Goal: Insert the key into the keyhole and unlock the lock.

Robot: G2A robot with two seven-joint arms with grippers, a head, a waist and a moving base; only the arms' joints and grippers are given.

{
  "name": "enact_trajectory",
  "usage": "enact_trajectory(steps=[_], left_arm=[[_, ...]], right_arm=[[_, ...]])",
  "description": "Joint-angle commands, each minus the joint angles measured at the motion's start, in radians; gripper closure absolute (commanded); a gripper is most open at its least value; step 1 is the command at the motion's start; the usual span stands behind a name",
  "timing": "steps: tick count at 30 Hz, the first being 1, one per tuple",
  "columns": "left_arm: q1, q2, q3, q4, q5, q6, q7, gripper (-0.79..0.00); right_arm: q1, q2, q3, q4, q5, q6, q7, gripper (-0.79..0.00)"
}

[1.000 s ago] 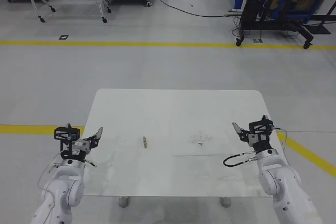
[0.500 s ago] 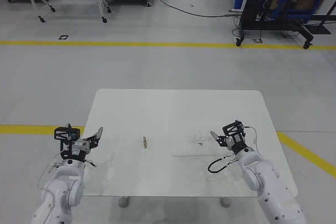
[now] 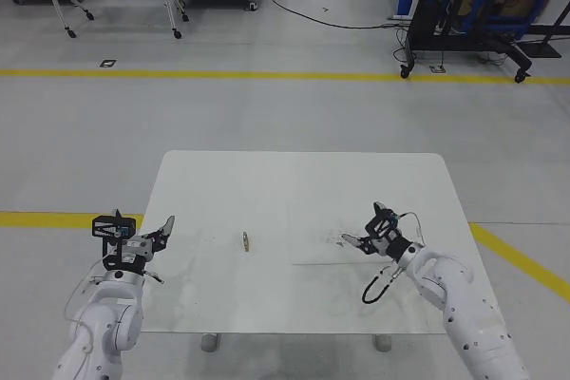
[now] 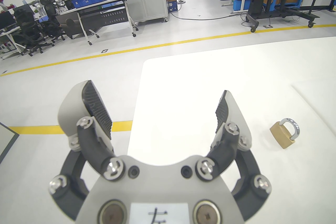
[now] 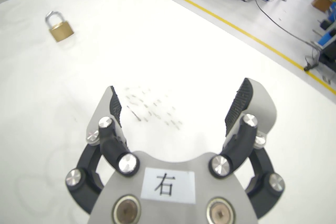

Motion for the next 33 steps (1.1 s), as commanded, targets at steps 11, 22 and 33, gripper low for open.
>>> enact_trajectory(steps=[11,22,33], left_arm=[[0.0,0.0,0.0,0.0,0.0,0.0,0.0,-0.785],[0.0,0.0,0.0,0.0,0.0,0.0,0.0,-0.785],[0.0,0.0,0.0,0.0,0.0,0.0,0.0,-0.785]], right_arm=[[0.178,0.023,-0.12,0.178,-0.256,-0.346,-0.159,-0.665],[0.261,0.021,-0.192,0.272,-0.316,-0.338,-0.11,-0.323],[0.304,0.02,-0.238,0.319,-0.331,-0.314,-0.109,-0.028]])
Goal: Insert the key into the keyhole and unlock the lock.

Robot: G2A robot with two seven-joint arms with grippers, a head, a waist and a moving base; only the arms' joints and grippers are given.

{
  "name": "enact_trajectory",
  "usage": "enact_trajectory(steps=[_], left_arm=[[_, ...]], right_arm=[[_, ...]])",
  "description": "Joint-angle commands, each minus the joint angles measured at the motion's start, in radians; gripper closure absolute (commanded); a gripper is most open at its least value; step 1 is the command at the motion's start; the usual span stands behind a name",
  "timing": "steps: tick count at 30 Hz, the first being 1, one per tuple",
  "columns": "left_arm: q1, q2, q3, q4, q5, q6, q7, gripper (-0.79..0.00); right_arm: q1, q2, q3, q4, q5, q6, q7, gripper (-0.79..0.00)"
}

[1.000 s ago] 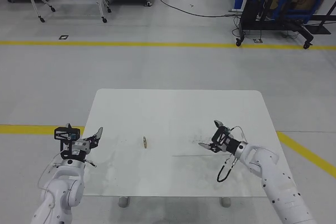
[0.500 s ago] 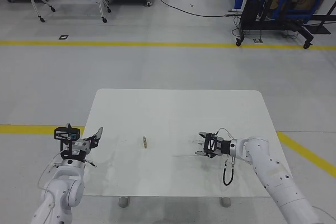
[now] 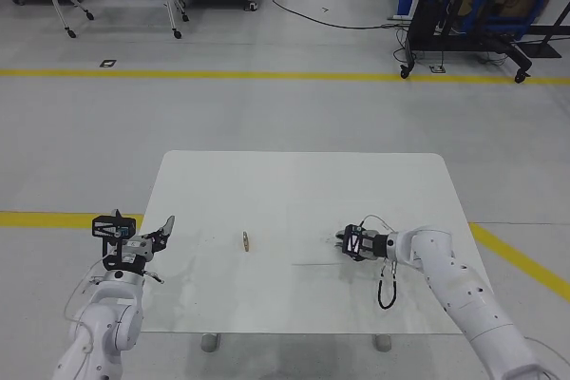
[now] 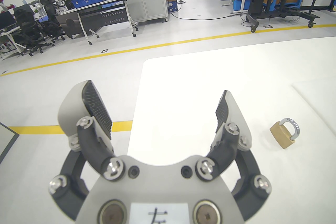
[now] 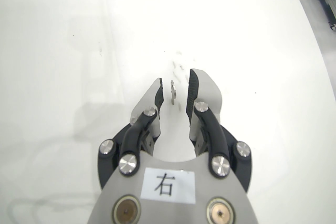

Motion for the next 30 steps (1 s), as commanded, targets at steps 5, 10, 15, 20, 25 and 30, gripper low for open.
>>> enact_trajectory(steps=[5,10,15,20,25,30], left_arm=[[0.0,0.0,0.0,0.0,0.0,0.0,0.0,-0.785],[0.0,0.0,0.0,0.0,0.0,0.0,0.0,-0.785],[0.0,0.0,0.0,0.0,0.0,0.0,0.0,-0.785],[0.0,0.0,0.0,0.0,0.0,0.0,0.0,-0.785],[0.0,0.0,0.0,0.0,0.0,0.0,0.0,-0.785],[0.0,0.0,0.0,0.0,0.0,0.0,0.0,-0.785]], right_arm=[[0.009,0.003,-0.009,0.004,-0.003,0.013,0.0,0.0],[0.007,0.007,-0.015,-0.001,-0.006,0.018,-0.005,0.0],[0.001,0.013,-0.018,-0.024,-0.012,0.021,-0.02,0.0],[-0.01,0.02,-0.011,-0.058,-0.005,0.029,-0.038,0.0],[-0.013,0.021,-0.008,-0.063,0.004,0.028,-0.04,0.0],[-0.013,0.021,-0.008,-0.063,0.004,0.028,-0.04,0.0]])
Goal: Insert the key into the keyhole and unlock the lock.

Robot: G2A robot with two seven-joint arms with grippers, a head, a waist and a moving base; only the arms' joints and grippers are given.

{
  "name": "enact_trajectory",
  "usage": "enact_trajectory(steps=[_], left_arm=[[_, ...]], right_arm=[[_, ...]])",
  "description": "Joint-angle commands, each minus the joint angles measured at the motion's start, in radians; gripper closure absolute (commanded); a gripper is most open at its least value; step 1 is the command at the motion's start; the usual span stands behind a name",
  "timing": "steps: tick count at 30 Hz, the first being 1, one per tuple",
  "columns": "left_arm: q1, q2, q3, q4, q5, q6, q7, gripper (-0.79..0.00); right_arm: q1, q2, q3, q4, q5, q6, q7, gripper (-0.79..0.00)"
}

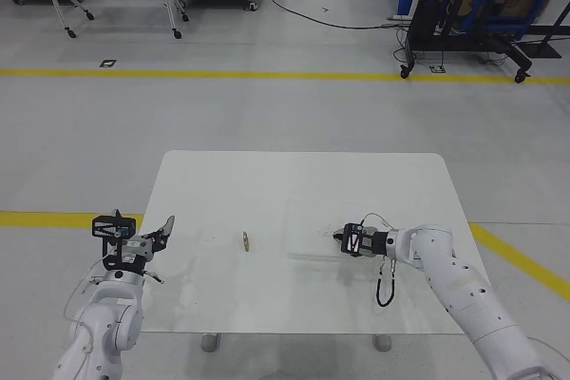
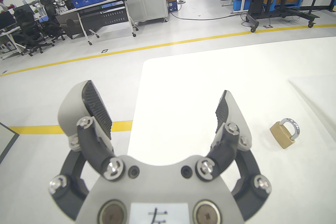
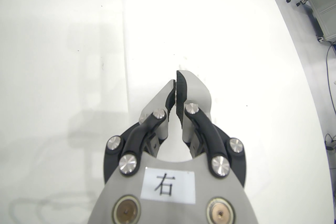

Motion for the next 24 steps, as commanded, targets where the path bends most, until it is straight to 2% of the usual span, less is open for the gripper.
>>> enact_trajectory(steps=[1,4,7,10,13,16,19,24], left_arm=[[0.0,0.0,0.0,0.0,0.0,0.0,0.0,-0.785],[0.001,0.0,0.002,0.001,0.003,-0.002,-0.002,-0.785],[-0.018,0.0,0.056,-0.037,0.058,-0.059,-0.049,-0.785],[-0.089,-0.004,0.147,-0.066,0.096,-0.134,-0.119,-0.785],[-0.215,-0.016,0.27,-0.039,0.117,-0.198,-0.197,-0.785],[-0.363,-0.037,0.409,0.045,0.113,-0.252,-0.281,-0.785],[-0.501,-0.066,0.546,0.17,0.101,-0.291,-0.352,-0.785],[-0.679,-0.13,0.728,0.387,0.063,-0.243,-0.386,-0.785]], right_arm=[[0.0,0.0,0.0,0.0,0.0,0.0,0.0,0.0],[0.0,0.0,0.0,0.0,0.0,0.0,0.0,0.0],[0.0,0.0,0.0,0.0,0.0,0.0,0.0,0.0],[0.0,0.0,0.0,0.0,0.0,0.0,0.0,0.0],[0.0,0.0,0.0,0.0,0.0,0.0,0.0,0.0],[0.0,0.0,0.0,0.0,0.0,0.0,0.0,0.0],[0.0,0.0,0.0,0.0,0.0,0.0,0.0,0.0],[0.0,0.0,0.0,0.0,0.0,0.0,0.0,0.0]])
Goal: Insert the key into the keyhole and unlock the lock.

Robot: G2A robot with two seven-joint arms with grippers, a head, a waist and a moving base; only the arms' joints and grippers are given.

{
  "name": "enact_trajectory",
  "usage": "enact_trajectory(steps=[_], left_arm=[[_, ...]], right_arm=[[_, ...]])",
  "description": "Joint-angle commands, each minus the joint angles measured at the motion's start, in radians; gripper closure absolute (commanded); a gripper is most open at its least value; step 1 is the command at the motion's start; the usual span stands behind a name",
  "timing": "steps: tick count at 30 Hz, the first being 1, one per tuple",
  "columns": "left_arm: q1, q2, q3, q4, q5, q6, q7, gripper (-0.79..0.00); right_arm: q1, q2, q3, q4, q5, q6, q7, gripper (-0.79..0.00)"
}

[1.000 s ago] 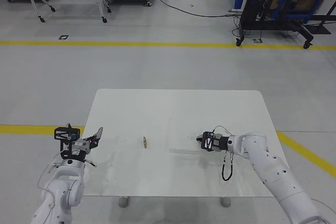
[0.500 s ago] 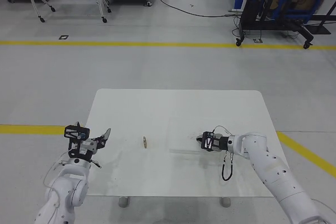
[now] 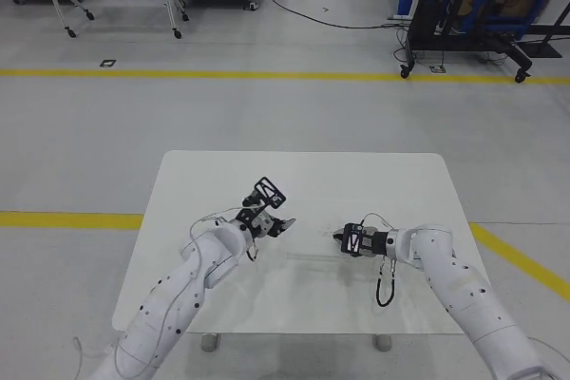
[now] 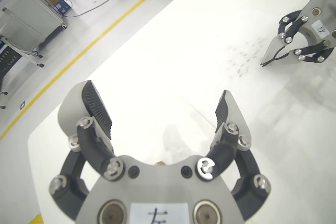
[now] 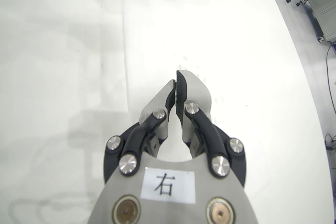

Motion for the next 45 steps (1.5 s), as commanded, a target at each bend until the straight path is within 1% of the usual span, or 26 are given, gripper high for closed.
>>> enact_trajectory(steps=[1,5,9,15,21,31,34,39,43,45], left_arm=[[-0.057,-0.025,0.074,0.085,-0.014,0.013,-0.002,-0.785],[-0.128,-0.065,0.167,0.194,-0.019,0.006,-0.017,-0.785],[-0.165,-0.094,0.223,0.276,0.006,0.032,-0.01,-0.785],[-0.19,-0.119,0.254,0.359,0.011,0.031,-0.001,-0.785],[-0.197,-0.134,0.272,0.392,0.023,0.005,-0.002,-0.785],[-0.196,-0.148,0.269,0.4,0.035,0.002,0.007,-0.785],[-0.195,-0.148,0.258,0.388,0.042,0.009,0.011,-0.785],[-0.19,-0.139,0.216,0.337,0.06,0.033,0.02,-0.785],[-0.17,-0.119,0.137,0.244,0.073,0.087,0.004,-0.785],[-0.17,-0.119,0.137,0.244,0.073,0.087,0.004,-0.785]], right_arm=[[0.0,0.0,0.0,0.0,0.0,0.0,0.0,0.0],[0.0,0.0,0.0,0.0,0.0,0.0,0.0,0.0],[0.0,0.0,0.0,0.0,0.0,0.0,0.0,0.0],[0.0,0.0,0.0,0.0,0.0,0.0,0.0,0.0],[0.0,0.0,0.0,0.0,0.0,0.0,0.0,0.0],[0.0,0.0,0.0,0.0,0.0,0.0,0.0,0.0],[-0.02,0.003,0.031,-0.009,0.057,0.045,-0.029,0.0],[-0.068,0.02,0.104,-0.058,0.132,0.046,-0.096,0.0],[-0.099,0.029,0.141,-0.076,0.193,0.01,-0.129,0.0],[-0.099,0.029,0.141,-0.076,0.193,0.01,-0.129,0.0]])
